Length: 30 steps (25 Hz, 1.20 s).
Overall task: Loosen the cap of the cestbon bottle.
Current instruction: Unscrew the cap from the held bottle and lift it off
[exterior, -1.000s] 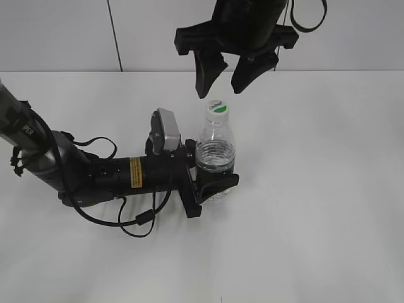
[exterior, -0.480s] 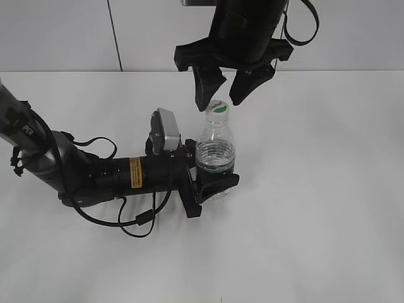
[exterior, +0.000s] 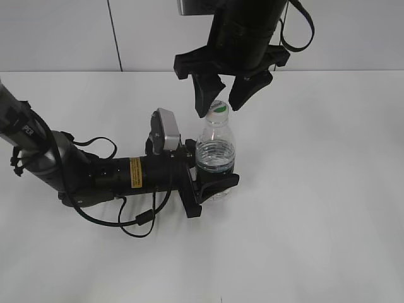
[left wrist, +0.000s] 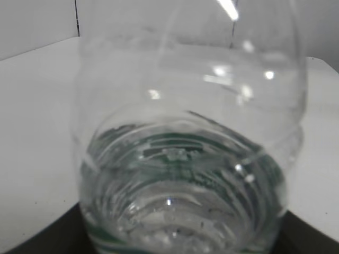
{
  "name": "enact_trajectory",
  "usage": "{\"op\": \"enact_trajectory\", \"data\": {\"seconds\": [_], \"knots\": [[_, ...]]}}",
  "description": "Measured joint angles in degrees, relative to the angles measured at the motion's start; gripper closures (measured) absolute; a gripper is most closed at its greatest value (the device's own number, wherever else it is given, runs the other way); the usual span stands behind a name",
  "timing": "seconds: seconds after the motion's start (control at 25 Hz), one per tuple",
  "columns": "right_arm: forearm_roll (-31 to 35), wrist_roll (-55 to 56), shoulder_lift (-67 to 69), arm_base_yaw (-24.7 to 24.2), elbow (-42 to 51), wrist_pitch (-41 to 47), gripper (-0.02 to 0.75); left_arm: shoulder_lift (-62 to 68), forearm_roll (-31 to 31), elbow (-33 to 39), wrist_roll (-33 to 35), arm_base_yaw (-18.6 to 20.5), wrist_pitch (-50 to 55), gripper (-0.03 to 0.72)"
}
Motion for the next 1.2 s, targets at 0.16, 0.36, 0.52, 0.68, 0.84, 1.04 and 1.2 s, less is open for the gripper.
{"op": "enact_trajectory", "data": {"seconds": [0.16, 0.36, 0.52, 0.68, 0.84, 1.04, 1.2], "knots": [[0.00, -0.88, 0.00, 0.00, 0.00, 0.00, 0.302, 0.00, 0.00, 0.00, 0.00, 0.00, 0.00, 0.286], [0.00, -1.90, 0.00, 0.00, 0.00, 0.00, 0.368, 0.00, 0.00, 0.00, 0.00, 0.00, 0.00, 0.286], [0.71, -4.09, 0.00, 0.00, 0.00, 0.00, 0.443, 0.00, 0.00, 0.00, 0.00, 0.00, 0.00, 0.286], [1.07, -7.65, 0.00, 0.00, 0.00, 0.00, 0.443, 0.00, 0.00, 0.00, 0.00, 0.00, 0.00, 0.286], [1.25, -13.52, 0.00, 0.00, 0.00, 0.00, 0.443, 0.00, 0.00, 0.05, 0.00, 0.00, 0.00, 0.286], [1.38, -25.76, 0.00, 0.00, 0.00, 0.00, 0.443, 0.00, 0.00, 0.05, 0.00, 0.00, 0.00, 0.286], [1.51, -39.79, 0.00, 0.00, 0.00, 0.00, 0.443, 0.00, 0.00, 0.05, 0.00, 0.00, 0.00, 0.286]]}}
